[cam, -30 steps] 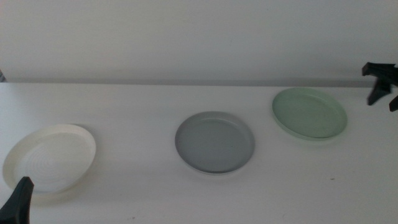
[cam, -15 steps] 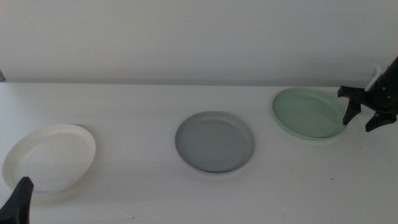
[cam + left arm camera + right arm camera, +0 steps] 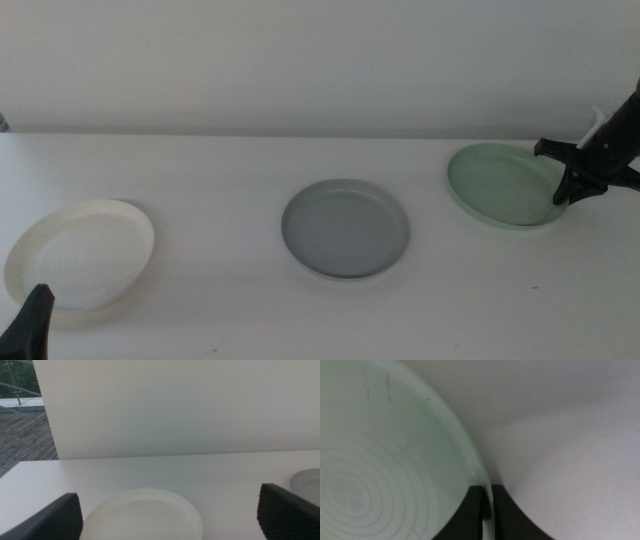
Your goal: Stack the three bowls on top of each other.
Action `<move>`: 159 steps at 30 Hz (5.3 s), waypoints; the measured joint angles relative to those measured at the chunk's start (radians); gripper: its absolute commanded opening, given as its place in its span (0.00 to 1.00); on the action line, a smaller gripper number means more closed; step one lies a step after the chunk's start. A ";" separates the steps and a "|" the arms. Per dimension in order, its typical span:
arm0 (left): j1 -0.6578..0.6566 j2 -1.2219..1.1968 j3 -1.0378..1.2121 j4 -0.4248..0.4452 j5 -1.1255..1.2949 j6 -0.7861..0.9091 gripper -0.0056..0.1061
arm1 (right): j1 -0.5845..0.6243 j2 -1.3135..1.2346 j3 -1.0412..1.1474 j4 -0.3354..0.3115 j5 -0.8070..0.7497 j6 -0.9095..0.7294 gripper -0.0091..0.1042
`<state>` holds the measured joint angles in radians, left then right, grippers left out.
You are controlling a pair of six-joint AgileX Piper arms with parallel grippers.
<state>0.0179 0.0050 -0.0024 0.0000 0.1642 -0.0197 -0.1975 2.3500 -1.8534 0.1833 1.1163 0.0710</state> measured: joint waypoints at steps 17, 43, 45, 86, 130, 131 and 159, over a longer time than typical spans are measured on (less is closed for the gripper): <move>0.000 0.000 0.000 0.000 0.000 0.000 0.89 | 0.095 -0.355 0.017 0.236 0.055 -0.161 0.06; 0.000 0.000 0.000 0.000 0.000 0.000 0.89 | 0.508 -0.120 0.017 0.076 0.043 -0.022 0.06; 0.000 0.000 0.000 0.000 0.000 0.000 0.89 | 0.508 -0.115 0.017 0.074 0.043 -0.022 0.06; 0.000 0.000 0.000 0.000 0.000 0.000 0.89 | 0.518 -1.050 0.616 0.132 -0.093 -0.246 0.83; 0.000 0.625 -0.481 -0.049 0.439 0.020 0.89 | 0.565 -1.194 0.659 0.116 -0.129 -0.324 0.90; 0.000 0.680 -0.519 -0.062 0.508 0.020 0.89 | 0.565 -1.194 0.659 0.116 -0.129 -0.324 0.90; 0.321 1.687 -1.150 -0.189 0.844 0.431 0.89 | 0.565 -1.194 0.659 0.116 -0.129 -0.324 0.90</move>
<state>0.3393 1.6918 -1.1524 -0.1891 1.0085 0.4116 0.3679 1.1563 -1.1949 0.2997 0.9875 -0.2530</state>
